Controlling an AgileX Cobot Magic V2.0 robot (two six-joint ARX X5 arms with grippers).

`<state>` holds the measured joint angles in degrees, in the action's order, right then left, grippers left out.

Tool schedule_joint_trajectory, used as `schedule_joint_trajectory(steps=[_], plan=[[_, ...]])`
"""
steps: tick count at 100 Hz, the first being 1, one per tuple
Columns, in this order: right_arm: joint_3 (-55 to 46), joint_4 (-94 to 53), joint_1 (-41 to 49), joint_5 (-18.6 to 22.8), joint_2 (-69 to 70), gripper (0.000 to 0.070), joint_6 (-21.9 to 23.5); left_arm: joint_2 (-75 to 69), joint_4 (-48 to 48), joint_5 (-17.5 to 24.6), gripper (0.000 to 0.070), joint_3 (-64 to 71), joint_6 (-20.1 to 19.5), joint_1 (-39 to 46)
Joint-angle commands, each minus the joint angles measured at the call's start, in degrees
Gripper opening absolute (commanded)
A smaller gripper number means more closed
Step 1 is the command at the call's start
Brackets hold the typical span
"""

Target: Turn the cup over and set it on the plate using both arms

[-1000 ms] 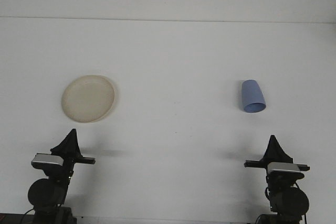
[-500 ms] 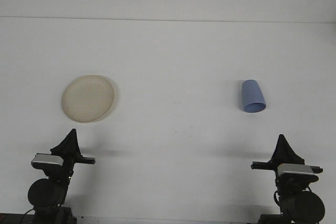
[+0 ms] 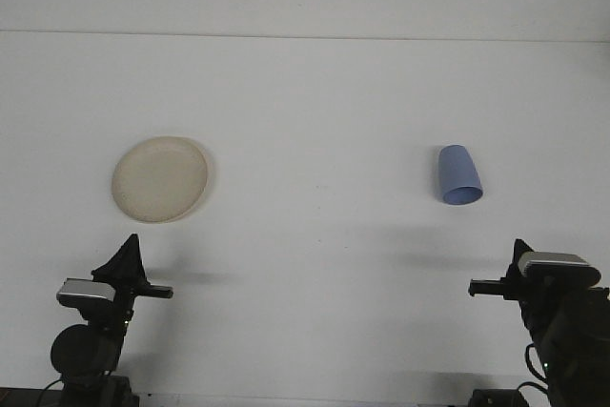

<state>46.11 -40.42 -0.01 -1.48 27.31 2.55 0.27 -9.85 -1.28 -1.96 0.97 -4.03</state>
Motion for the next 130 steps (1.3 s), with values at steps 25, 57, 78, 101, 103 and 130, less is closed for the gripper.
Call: schedule_joint_trajectory(steps=[25, 57, 78, 101, 103, 130], plan=[[7.1, -8.6, 0.0, 3.2, 8.8, 0.0, 0.7, -0.1, -0.5, -0.2, 0.0012, 1.2, -0.3, -0.1], [7.1, -10.2, 0.0, 3.5, 9.5, 0.0, 0.7, -0.1, -0.5, -0.2, 0.0012, 1.2, -0.3, -0.1], [7.1, -10.5, 0.0, 3.6, 9.5, 0.0213, 0.7, -0.1, -0.5, -0.2, 0.0012, 1.2, -0.3, -0.1], [7.1, -10.8, 0.0, 3.6, 9.5, 0.0432, 0.6, -0.1, -0.5, -0.2, 0.0012, 1.2, -0.3, -0.1], [7.1, -10.8, 0.0, 3.6, 9.5, 0.0432, 0.6, -0.1, -0.5, -0.2, 0.0012, 1.2, -0.3, -0.1], [7.1, -5.6, 0.0, 3.6, 12.2, 0.0432, 0.6, -0.1, -0.6, -0.2, 0.0012, 1.2, -0.3, -0.1]])
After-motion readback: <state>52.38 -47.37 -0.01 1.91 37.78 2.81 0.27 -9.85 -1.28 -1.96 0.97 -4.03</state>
